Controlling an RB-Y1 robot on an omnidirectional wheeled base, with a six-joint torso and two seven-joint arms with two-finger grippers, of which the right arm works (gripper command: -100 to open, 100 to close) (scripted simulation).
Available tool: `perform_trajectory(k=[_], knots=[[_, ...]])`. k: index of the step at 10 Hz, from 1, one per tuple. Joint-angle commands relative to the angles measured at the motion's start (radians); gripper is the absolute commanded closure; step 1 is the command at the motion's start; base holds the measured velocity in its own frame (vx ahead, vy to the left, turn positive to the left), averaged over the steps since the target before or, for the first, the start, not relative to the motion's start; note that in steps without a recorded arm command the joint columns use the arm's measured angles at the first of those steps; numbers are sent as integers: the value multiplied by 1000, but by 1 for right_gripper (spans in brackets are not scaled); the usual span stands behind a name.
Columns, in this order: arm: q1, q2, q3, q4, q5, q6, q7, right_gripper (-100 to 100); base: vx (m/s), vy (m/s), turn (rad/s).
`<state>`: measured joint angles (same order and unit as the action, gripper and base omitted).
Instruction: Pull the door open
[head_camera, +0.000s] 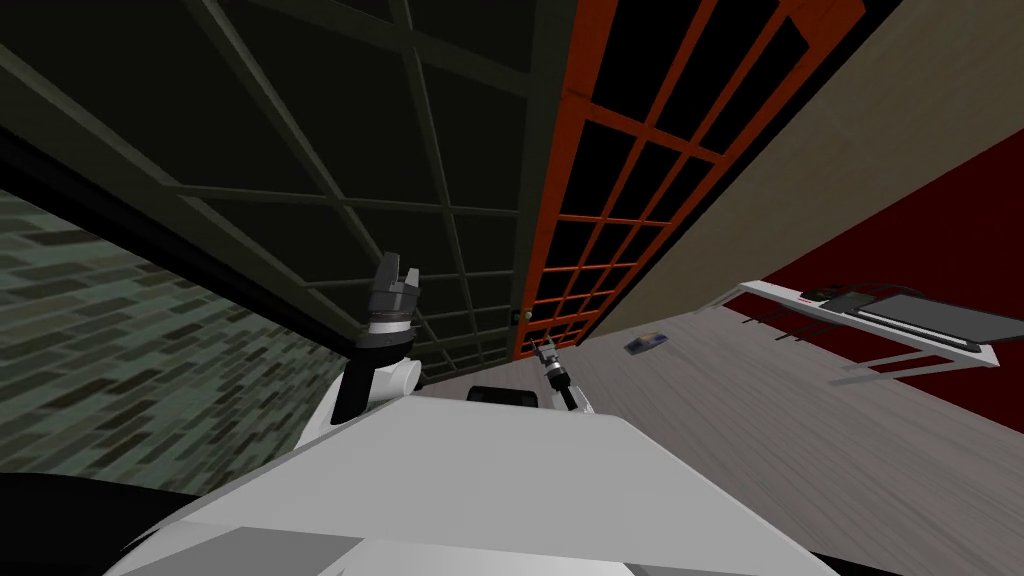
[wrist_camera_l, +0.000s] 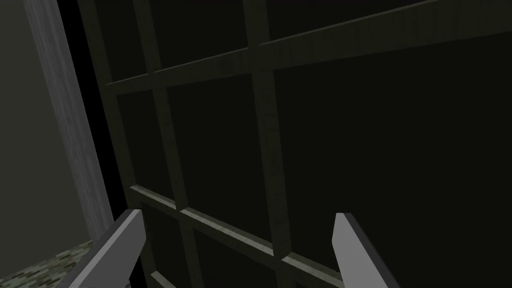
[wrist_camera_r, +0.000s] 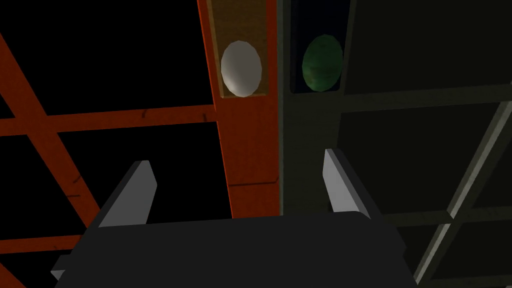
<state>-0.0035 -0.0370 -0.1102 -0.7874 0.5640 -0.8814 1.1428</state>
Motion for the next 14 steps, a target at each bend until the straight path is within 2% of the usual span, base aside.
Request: perform_trajectory(k=[1,6,11,14], knots=[[5,-5,-4,5,-4,1,4,-100,-80,-20,49],[25,-25,-21,25,-21,8,20,-100,-199,-14,50],[65,-54,-56,67,-57,22,56,-100,-186,-21,61],[98,-72,-89,105,-92,34,90,-100,-196,-17,91]])
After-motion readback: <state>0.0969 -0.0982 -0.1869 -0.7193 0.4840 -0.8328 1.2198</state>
